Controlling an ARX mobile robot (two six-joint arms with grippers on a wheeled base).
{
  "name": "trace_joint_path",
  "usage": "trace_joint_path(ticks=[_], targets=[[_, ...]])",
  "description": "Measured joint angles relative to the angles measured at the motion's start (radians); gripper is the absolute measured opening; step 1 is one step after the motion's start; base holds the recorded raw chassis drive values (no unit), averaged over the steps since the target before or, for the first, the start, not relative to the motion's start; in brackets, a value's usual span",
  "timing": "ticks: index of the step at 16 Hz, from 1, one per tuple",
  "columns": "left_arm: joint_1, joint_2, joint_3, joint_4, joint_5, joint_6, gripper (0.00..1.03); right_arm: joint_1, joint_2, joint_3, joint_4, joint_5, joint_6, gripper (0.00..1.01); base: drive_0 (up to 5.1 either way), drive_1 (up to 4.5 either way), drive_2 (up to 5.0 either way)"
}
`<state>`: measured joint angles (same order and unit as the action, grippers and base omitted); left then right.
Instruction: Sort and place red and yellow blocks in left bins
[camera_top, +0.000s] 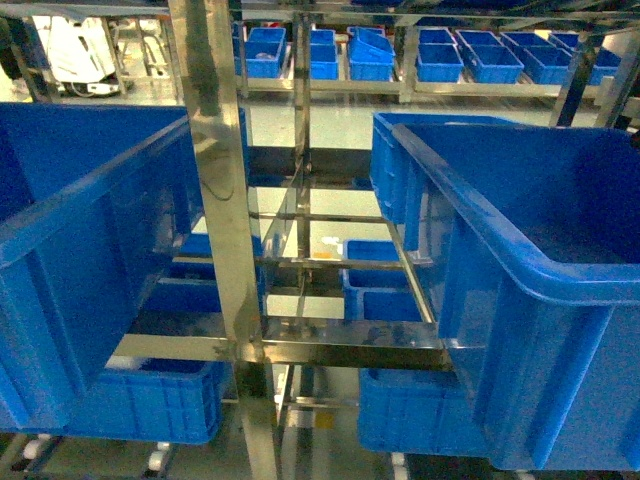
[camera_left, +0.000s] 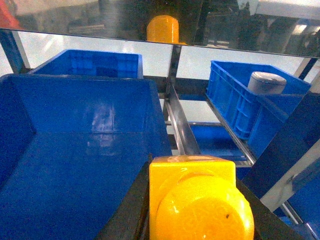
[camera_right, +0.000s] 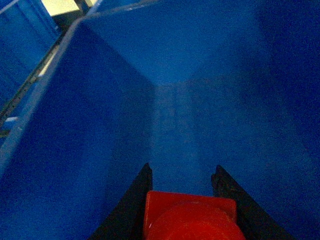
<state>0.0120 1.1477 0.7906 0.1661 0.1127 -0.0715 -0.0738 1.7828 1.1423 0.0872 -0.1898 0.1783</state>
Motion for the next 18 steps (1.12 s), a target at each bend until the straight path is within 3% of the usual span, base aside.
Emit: trace_joint_path(ticks=[2, 5, 7, 10, 12, 14, 18], targets=[[0.0, 0.0, 0.0, 0.0, 0.0, 0.0, 0.27, 0.006, 0.064, 0.068, -0.037, 0.011, -0.01, 0.29, 0.0, 0.0, 0.0], [0.0, 0.0, 0.0, 0.0, 0.0, 0.0, 0.27, 0.007, 0.186, 0.159, 0.017, 0.074, -0.043, 0.29, 0.0, 0.0, 0.0], [0.0, 0.0, 0.0, 0.0, 0.0, 0.0, 0.27, -0.024, 0.267, 0.167, 0.034, 0.105, -0.069, 0.29, 0.0, 0.0, 0.0], [0.0, 0.0, 0.0, 0.0, 0.0, 0.0, 0.27, -0.061, 0.304, 0.166, 0.052, 0.109, -0.082, 0.29, 0.0, 0.0, 0.0], [0.0, 0.0, 0.0, 0.0, 0.0, 0.0, 0.27, -0.061, 0.293, 0.156, 0.119, 0.109, -0.082, 0.29, 0.0, 0.0, 0.0], [0.0, 0.0, 0.0, 0.0, 0.0, 0.0, 0.27, -0.039, 0.266, 0.153, 0.152, 0.088, -0.067, 0.47, 0.0, 0.0, 0.0], [0.0, 0.0, 0.0, 0.0, 0.0, 0.0, 0.27, 0.023, 0.103, 0.101, 0.093, 0.074, -0.056, 0.96, 0.0, 0.0, 0.0]])
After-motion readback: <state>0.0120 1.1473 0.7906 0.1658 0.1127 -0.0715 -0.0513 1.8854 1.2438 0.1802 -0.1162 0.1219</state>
